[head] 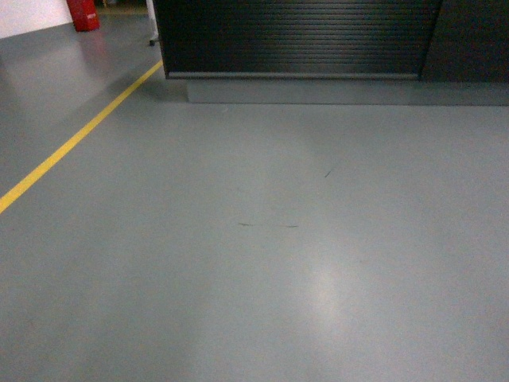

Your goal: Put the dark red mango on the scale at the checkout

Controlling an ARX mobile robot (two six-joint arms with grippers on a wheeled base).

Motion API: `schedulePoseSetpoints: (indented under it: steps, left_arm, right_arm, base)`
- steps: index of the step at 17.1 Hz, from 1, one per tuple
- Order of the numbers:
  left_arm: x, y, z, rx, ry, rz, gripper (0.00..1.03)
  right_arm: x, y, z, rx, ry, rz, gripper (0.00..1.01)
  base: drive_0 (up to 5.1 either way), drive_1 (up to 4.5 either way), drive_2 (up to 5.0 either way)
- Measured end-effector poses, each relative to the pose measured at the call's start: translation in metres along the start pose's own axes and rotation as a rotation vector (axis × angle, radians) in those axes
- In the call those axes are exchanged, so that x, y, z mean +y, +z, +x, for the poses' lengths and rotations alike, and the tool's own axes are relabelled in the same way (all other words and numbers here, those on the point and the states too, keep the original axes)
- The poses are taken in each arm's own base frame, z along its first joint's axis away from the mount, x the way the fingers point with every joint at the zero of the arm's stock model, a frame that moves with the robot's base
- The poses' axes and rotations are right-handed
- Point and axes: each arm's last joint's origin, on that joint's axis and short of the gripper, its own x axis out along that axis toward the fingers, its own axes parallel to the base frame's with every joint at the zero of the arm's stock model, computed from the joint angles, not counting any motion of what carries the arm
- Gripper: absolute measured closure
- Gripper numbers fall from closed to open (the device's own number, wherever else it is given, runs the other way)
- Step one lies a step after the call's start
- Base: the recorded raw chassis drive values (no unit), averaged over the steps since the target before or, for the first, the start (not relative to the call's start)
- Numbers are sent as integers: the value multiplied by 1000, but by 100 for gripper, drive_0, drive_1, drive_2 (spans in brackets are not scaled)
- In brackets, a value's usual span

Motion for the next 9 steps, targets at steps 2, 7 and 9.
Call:
schedulePoseSetpoints:
  steps: [2,7,9]
  left_arm:
    - [0,0,0,0,0,0,5]
    - [0,0,0,1,0,0,5]
    - [0,0,0,2,2,0,5]
  right_arm:
    - [0,0,0,0,0,0,3]
    - [0,0,0,-2,0,0,3]
    - [0,0,0,-4,0,0,3]
  base:
    - [0,0,0]
    - [-2,422,-426]
    - [-1,424,-427]
